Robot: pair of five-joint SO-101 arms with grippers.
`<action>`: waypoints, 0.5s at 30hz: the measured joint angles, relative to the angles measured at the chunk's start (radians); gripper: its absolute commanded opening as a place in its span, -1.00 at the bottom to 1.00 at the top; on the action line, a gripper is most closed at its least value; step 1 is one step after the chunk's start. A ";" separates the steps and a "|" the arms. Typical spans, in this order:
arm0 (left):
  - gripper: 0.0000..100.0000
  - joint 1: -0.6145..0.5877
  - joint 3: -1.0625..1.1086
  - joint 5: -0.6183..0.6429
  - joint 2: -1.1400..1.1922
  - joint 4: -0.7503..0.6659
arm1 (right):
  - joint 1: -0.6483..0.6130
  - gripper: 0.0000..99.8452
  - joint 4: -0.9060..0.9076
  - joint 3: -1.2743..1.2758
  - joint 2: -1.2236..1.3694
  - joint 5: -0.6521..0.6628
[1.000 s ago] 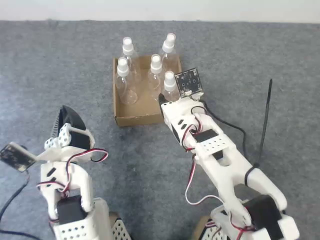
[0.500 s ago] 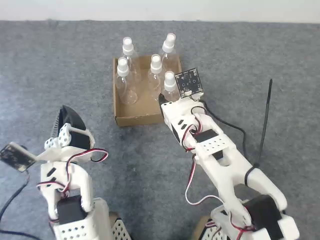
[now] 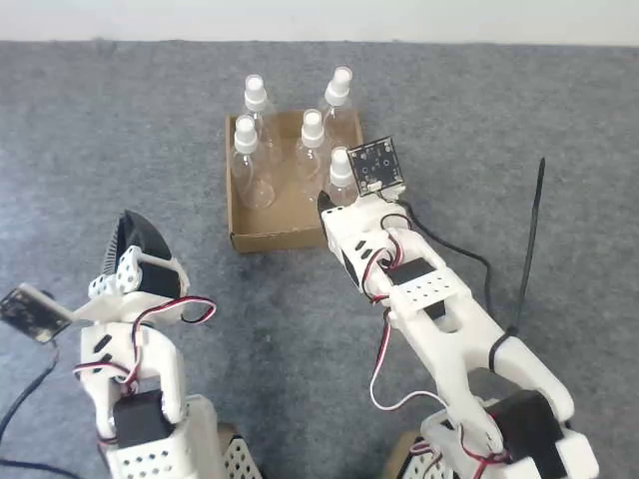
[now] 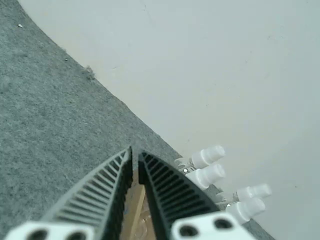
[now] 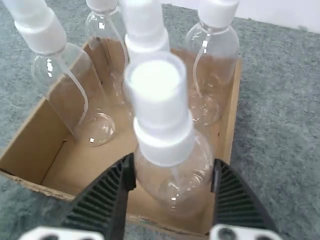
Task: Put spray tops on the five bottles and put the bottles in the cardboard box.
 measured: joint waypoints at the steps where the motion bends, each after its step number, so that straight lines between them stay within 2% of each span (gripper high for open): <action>1: -0.97 0.000 0.000 0.000 0.000 0.000 | -0.002 -0.45 0.005 -0.002 0.000 -0.002; 15: -0.97 0.000 0.000 0.000 0.000 0.000 | 0.003 -0.44 0.021 0.002 0.000 0.000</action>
